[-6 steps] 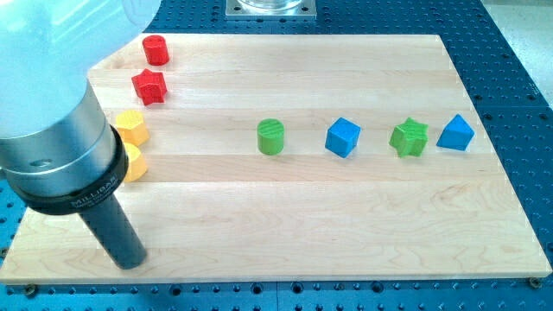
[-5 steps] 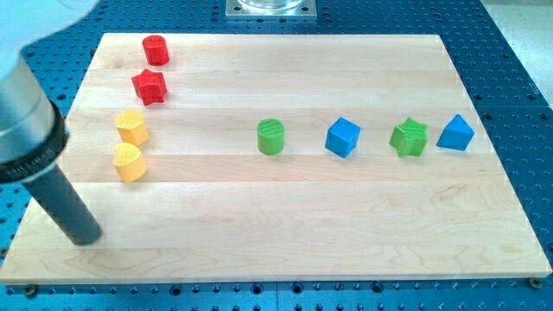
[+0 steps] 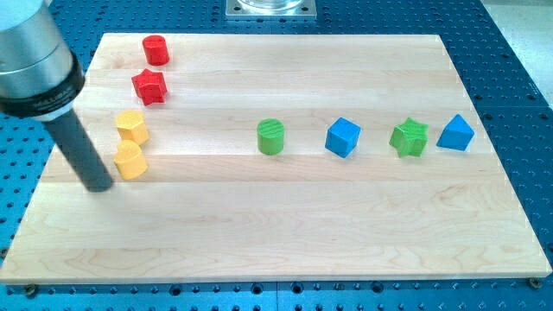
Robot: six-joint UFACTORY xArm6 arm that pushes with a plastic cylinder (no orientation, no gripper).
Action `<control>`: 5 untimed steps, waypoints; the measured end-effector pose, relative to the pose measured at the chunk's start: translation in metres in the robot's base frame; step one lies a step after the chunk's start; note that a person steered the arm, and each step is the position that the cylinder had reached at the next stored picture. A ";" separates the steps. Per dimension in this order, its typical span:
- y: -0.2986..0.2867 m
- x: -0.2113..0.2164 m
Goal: Move the heart to the bottom left of the green circle
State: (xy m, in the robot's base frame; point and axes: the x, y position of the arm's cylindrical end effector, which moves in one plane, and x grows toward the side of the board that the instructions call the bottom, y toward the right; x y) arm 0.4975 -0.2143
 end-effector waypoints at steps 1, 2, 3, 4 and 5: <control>0.013 -0.027; 0.058 -0.032; 0.126 -0.016; 0.182 0.011; 0.284 -0.002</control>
